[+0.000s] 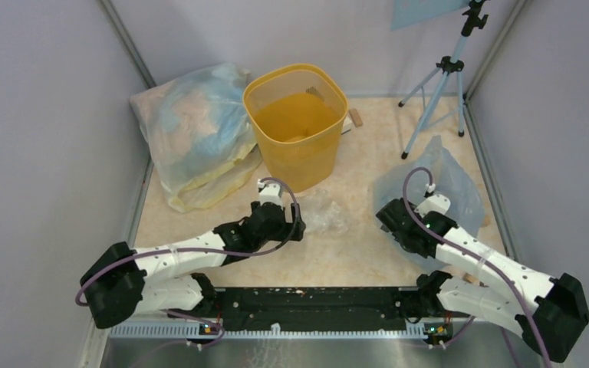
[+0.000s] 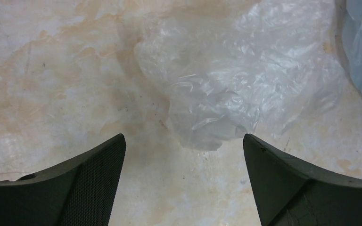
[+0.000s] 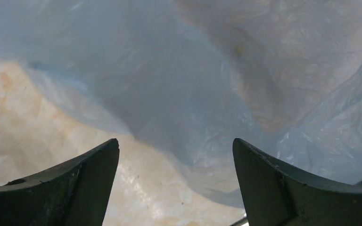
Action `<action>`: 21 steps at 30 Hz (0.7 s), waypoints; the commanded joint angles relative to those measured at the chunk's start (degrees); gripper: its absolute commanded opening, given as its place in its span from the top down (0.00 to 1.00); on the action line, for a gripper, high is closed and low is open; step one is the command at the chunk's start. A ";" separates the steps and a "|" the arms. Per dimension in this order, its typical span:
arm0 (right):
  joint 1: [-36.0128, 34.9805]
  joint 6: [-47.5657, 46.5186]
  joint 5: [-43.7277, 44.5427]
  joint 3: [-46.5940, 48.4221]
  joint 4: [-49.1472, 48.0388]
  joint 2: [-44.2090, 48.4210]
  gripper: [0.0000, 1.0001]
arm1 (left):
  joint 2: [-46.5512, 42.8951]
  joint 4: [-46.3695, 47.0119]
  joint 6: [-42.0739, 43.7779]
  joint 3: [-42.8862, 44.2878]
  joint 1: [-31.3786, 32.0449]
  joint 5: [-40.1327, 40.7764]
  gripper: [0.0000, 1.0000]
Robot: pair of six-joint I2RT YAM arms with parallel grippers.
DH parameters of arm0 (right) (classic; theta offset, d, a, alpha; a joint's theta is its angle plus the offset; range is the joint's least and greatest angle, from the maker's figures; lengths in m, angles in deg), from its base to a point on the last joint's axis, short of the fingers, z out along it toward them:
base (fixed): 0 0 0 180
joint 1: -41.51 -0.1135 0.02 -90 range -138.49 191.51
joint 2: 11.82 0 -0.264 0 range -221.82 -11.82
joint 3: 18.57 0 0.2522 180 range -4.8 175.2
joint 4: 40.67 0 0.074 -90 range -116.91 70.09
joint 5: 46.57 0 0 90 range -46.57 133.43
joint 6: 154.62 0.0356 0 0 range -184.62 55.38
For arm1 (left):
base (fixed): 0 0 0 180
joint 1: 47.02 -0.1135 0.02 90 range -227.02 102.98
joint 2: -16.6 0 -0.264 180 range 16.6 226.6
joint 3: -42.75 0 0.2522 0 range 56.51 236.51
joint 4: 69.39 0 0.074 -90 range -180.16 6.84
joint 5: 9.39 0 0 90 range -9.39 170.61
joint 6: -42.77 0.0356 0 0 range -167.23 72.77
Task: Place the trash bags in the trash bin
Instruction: Place the trash bag at the center of the board.
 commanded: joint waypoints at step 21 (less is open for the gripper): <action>43.35 -43.68 -19.61 17.46 -40.27 -24.45 0.27 | 18.82 21.86 1.75 5.63 -7.30 -7.12 0.09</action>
